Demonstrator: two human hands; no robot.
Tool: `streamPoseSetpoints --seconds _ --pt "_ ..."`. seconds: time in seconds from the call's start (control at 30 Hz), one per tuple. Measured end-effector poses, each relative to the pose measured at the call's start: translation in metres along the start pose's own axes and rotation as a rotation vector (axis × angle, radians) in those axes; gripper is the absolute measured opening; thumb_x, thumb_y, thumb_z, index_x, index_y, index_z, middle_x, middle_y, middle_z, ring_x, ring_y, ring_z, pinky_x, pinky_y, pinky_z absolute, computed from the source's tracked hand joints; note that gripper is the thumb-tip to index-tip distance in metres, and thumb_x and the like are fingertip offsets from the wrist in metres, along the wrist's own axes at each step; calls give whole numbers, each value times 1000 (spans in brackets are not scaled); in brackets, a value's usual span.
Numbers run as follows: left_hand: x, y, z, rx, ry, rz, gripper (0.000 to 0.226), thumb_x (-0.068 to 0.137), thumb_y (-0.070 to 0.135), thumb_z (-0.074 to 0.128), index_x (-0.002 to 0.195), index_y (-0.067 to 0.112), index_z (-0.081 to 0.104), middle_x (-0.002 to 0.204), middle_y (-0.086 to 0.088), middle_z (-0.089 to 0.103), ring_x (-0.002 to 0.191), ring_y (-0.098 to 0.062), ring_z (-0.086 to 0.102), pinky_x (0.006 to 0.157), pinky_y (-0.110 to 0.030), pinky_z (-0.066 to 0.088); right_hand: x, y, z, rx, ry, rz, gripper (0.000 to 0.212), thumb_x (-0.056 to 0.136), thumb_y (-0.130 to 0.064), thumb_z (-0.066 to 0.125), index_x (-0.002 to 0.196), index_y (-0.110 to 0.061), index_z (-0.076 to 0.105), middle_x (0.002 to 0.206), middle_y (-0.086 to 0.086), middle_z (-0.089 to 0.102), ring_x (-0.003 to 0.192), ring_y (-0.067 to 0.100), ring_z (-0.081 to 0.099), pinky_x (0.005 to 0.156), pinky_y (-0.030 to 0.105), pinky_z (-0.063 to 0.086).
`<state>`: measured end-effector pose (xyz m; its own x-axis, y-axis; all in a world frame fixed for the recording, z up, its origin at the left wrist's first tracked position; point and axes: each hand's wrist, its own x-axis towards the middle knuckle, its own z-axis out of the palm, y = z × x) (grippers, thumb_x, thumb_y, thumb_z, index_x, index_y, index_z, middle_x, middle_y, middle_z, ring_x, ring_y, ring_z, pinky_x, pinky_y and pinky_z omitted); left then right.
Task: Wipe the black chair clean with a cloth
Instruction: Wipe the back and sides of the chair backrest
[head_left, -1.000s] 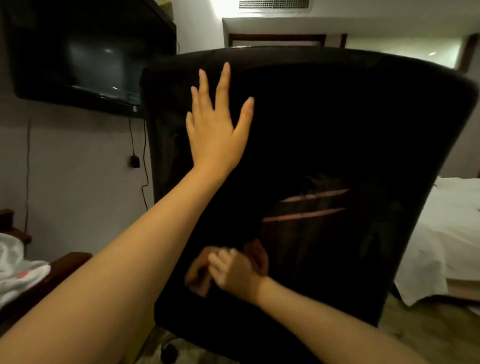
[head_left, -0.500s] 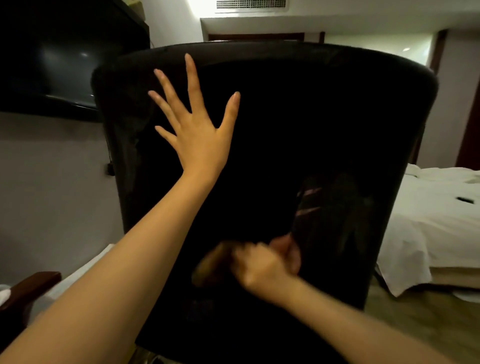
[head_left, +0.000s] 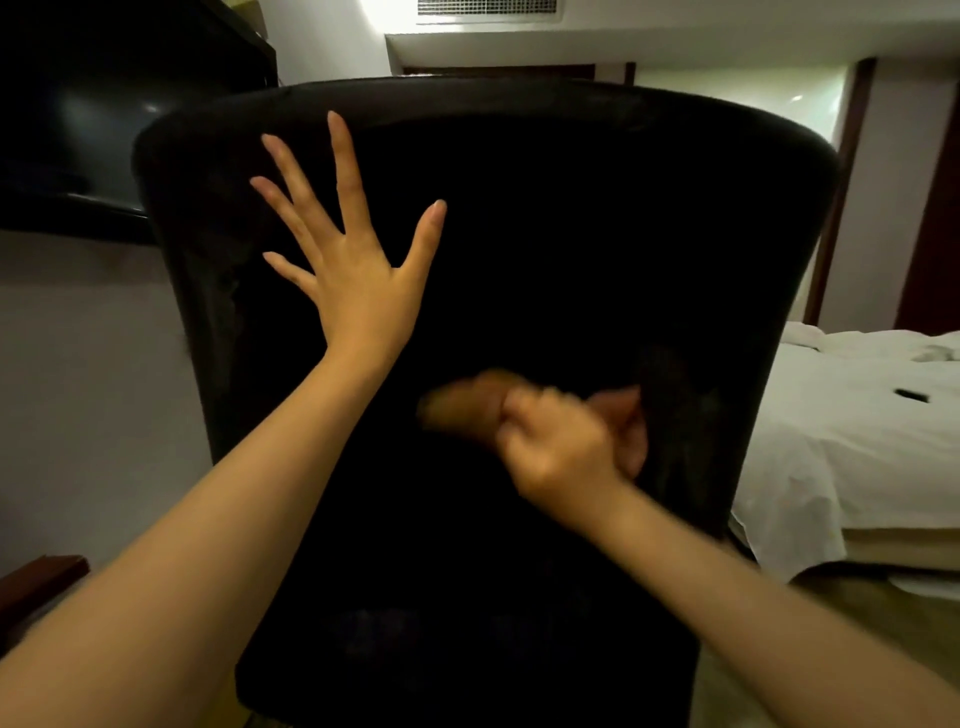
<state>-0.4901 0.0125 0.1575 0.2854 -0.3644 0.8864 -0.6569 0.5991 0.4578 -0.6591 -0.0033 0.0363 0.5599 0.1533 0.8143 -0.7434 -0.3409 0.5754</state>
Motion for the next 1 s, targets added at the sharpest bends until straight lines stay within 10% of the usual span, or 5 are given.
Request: streamPoseSetpoints --seconds 0.17,0.47,0.73,0.9,1.0 --pt "-1 1 -6 -5 -15 12 89 83 64 44 148 22 1 154 -17 -20 139 -39 -22 103 -73 -7 -109 -59 1 196 -334 -323 43 98 -14 34 71 -24 66 83 -5 67 68 13 50 60 25 31" --pt "-2 6 -1 25 35 12 87 85 62 44 149 18 3 153 -23 -15 138 -44 -20 102 -72 -10 21 57 -30 -20 192 59 2 89 -10 49 87 -10 49 95 10 56 65 27 57 52 32 46" --pt "-3 61 8 264 19 358 74 88 60 36 147 21 16 155 -19 8 142 -41 1 108 -63 -6 -103 9 -31 161 -254 -390 16 97 -14 37 91 -19 51 91 0 69 75 15 46 63 26 34" --pt "9 105 39 321 -120 621 67 91 55 27 148 23 11 158 -6 9 145 -25 2 115 -42 -6 -15 104 -54 -173 225 69 13 96 -12 45 84 -8 50 95 12 49 71 26 46 59 36 41" --pt "10 113 53 344 -162 658 63 93 52 27 147 22 16 154 -3 24 144 -21 11 115 -41 -7 -49 71 -45 -14 -62 459 18 94 -17 47 83 -14 61 76 -4 56 65 12 51 59 31 45"
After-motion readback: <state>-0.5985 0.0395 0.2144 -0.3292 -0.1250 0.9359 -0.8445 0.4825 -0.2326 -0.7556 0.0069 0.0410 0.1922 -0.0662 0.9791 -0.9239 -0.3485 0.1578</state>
